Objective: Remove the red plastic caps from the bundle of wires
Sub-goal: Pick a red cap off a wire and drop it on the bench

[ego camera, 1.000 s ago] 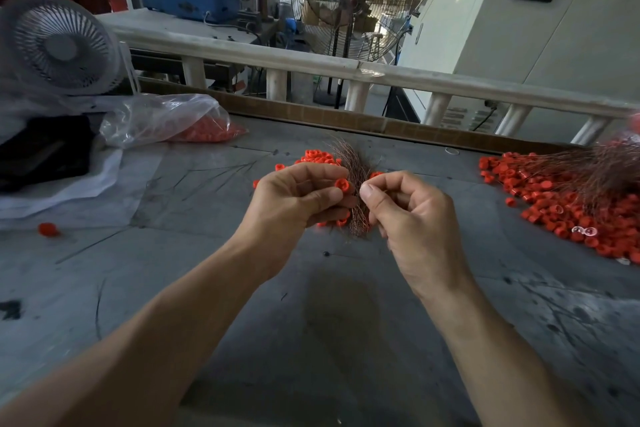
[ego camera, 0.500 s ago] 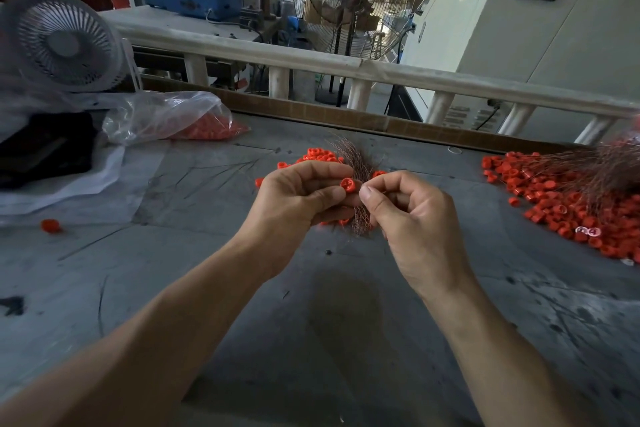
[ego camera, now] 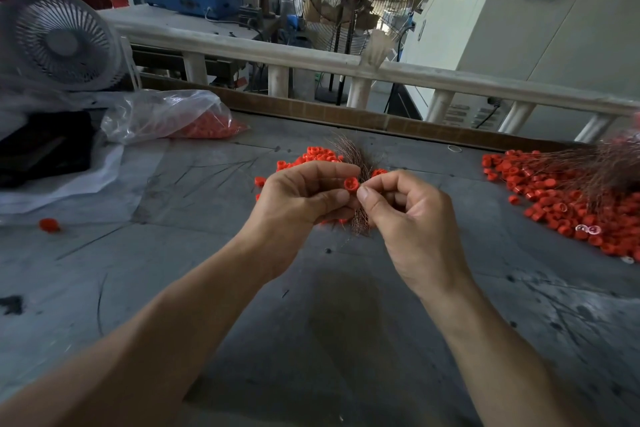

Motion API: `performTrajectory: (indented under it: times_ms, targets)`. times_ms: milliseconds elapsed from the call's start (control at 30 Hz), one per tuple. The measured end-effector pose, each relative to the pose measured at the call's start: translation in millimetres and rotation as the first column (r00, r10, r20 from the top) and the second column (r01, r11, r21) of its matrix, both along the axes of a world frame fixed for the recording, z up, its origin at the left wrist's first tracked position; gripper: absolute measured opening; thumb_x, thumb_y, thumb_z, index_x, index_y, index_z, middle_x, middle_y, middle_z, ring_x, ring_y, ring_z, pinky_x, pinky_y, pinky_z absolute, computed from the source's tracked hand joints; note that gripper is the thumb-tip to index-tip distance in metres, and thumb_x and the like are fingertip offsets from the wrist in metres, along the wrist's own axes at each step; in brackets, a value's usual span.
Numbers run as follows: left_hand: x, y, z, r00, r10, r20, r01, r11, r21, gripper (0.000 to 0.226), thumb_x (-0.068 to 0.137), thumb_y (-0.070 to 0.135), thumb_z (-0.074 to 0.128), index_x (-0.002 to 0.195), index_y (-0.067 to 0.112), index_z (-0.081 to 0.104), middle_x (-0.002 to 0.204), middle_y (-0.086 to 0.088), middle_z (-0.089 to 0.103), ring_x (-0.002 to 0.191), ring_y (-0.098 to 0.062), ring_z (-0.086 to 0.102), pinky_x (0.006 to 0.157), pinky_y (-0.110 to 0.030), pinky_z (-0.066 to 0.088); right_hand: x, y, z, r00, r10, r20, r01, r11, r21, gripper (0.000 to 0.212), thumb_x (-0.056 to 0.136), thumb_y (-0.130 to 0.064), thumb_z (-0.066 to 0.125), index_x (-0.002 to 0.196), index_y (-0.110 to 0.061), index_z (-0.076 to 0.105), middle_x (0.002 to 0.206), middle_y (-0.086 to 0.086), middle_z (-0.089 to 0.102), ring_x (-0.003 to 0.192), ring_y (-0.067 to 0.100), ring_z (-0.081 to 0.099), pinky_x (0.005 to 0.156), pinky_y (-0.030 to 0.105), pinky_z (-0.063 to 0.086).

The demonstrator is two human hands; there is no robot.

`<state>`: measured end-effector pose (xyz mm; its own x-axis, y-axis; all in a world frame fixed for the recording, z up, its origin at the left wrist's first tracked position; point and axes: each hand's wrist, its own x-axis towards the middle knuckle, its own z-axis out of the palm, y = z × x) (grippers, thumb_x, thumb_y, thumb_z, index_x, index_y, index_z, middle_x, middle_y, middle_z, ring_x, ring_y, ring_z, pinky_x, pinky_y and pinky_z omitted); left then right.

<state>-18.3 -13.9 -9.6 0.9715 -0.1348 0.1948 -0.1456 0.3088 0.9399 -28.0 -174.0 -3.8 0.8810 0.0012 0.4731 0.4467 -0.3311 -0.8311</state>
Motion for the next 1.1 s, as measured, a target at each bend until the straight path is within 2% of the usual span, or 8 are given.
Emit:
performTrajectory:
  times_ms: [167, 300, 433, 633, 967, 1100]
  targets:
    - [0.7, -0.9, -1.2, 1.000, 0.022, 0.013, -0.022, 1.000, -0.010, 0.025, 0.087, -0.011, 0.061, 0.106, 0.003, 0.070, 0.083, -0.012, 0.073, 0.079, -0.021, 0.072, 0.082, -0.035, 0.060, -0.7, 0.8, 0.0, 1.000, -0.005, -0.002, 0.005, 1.000, -0.005, 0.015, 0.092, -0.015, 0.074, 0.081, -0.025, 0.072, 0.064, -0.015, 0.069, 0.055, -0.003, 0.060, 0.053, 0.008, 0.043]
    - [0.9, -0.9, -1.1, 0.998, 0.045, 0.044, -0.047, 0.998, 0.040, 0.024, 0.088, -0.010, 0.062, 0.104, 0.005, 0.072, 0.083, -0.012, 0.072, 0.078, -0.022, 0.068, 0.078, -0.032, 0.059, -0.9, 0.3, 0.6, 1.000, -0.010, -0.001, 0.010, 1.000, -0.011, 0.015, 0.091, -0.014, 0.074, 0.080, -0.023, 0.071, 0.060, -0.016, 0.067, 0.052, -0.004, 0.058, 0.051, 0.006, 0.042]
    - [0.8, 0.0, -1.7, 0.997, 0.057, 0.061, -0.061, 0.996, 0.061, 0.024, 0.088, -0.008, 0.063, 0.106, 0.004, 0.073, 0.085, -0.017, 0.070, 0.080, -0.027, 0.067, 0.080, -0.035, 0.059, -1.3, 1.2, 0.5, 1.000, -0.024, -0.012, 0.024, 1.000, -0.006, 0.013, 0.091, -0.012, 0.074, 0.080, -0.019, 0.071, 0.056, -0.017, 0.065, 0.049, -0.004, 0.057, 0.049, 0.005, 0.040]
    - [0.8, -0.8, -0.9, 0.998, 0.054, 0.041, -0.056, 0.997, 0.050, 0.024, 0.089, -0.005, 0.063, 0.104, 0.008, 0.076, 0.083, -0.012, 0.075, 0.081, -0.023, 0.072, 0.078, -0.031, 0.060, -0.8, -0.3, 0.4, 0.998, -0.058, -0.022, 0.057, 0.998, -0.018, 0.014, 0.091, -0.015, 0.074, 0.078, -0.021, 0.071, 0.053, -0.013, 0.063, 0.046, -0.001, 0.052, 0.047, 0.010, 0.039]
    - [-0.4, -0.3, 0.6, 0.999, 0.044, 0.011, -0.045, 0.999, 0.021, 0.027, 0.089, -0.010, 0.060, 0.105, 0.006, 0.075, 0.088, -0.013, 0.076, 0.088, -0.026, 0.074, 0.086, -0.038, 0.060, -2.5, 0.1, 1.0, 0.998, -0.064, -0.013, 0.063, 0.996, -0.059, 0.014, 0.090, -0.016, 0.075, 0.078, -0.023, 0.072, 0.062, -0.013, 0.069, 0.053, -0.001, 0.059, 0.050, 0.011, 0.045]
    - [-0.8, -0.6, 1.6, 1.000, 0.030, -0.004, -0.030, 0.999, -0.011, 0.027, 0.089, -0.010, 0.060, 0.105, 0.006, 0.074, 0.088, -0.013, 0.076, 0.087, -0.024, 0.075, 0.084, -0.034, 0.060, -3.5, 1.5, 1.3, 0.997, -0.080, -0.017, 0.079, 0.995, -0.057, 0.014, 0.090, -0.018, 0.076, 0.079, -0.024, 0.073, 0.067, -0.011, 0.072, 0.055, -0.001, 0.062, 0.051, 0.011, 0.046]
